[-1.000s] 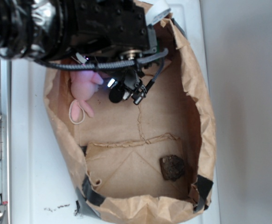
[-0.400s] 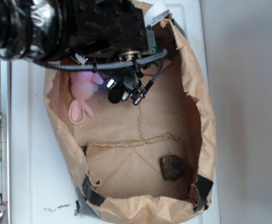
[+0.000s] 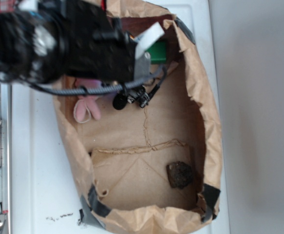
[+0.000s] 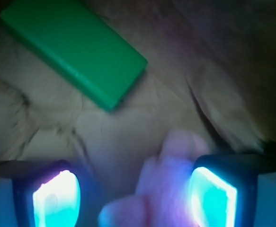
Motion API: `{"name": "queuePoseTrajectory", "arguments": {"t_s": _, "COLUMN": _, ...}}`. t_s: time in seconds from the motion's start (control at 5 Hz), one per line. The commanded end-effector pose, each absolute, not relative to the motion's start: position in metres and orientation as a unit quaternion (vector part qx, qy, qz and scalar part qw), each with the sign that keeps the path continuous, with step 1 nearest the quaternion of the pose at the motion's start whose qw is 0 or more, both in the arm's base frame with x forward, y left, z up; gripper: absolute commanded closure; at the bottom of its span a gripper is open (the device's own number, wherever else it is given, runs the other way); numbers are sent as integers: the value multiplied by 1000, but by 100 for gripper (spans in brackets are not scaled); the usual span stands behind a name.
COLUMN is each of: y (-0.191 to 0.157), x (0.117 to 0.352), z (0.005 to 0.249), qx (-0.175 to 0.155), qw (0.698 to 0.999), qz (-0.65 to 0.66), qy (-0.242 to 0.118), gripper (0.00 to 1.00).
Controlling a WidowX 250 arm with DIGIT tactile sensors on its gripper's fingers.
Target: Grab the pink bunny.
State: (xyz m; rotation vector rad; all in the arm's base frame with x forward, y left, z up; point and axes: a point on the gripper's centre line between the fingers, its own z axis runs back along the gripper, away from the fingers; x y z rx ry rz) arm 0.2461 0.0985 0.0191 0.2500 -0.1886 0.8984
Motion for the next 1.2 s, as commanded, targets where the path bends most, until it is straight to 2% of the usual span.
{"name": "queuePoseTrajectory", "arguments": {"t_s": 0.0, "y": 86, "x": 231, "z": 27, "qx": 106, "qw": 896, "qz": 416, "qy": -111, "gripper": 41}}
{"name": "queuePoseTrajectory", "arguments": {"t_s": 0.2, "y": 87, "x": 234, "z": 41, "qx": 87, "qw": 897, "qz": 419, "qy": -114, "gripper": 100}}
{"name": "queuePoseTrajectory", "arguments": {"t_s": 0.8, "y": 111, "x": 227, "z": 64, "qx": 37, "qw": 904, "qz": 414, "qy": -99, "gripper": 100}}
{"name": "queuePoseTrajectory", "arguments": {"t_s": 1.0, "y": 103, "x": 245, "z": 92, "qx": 22, "qw": 906, "qz": 413, "qy": -94, "gripper": 100}}
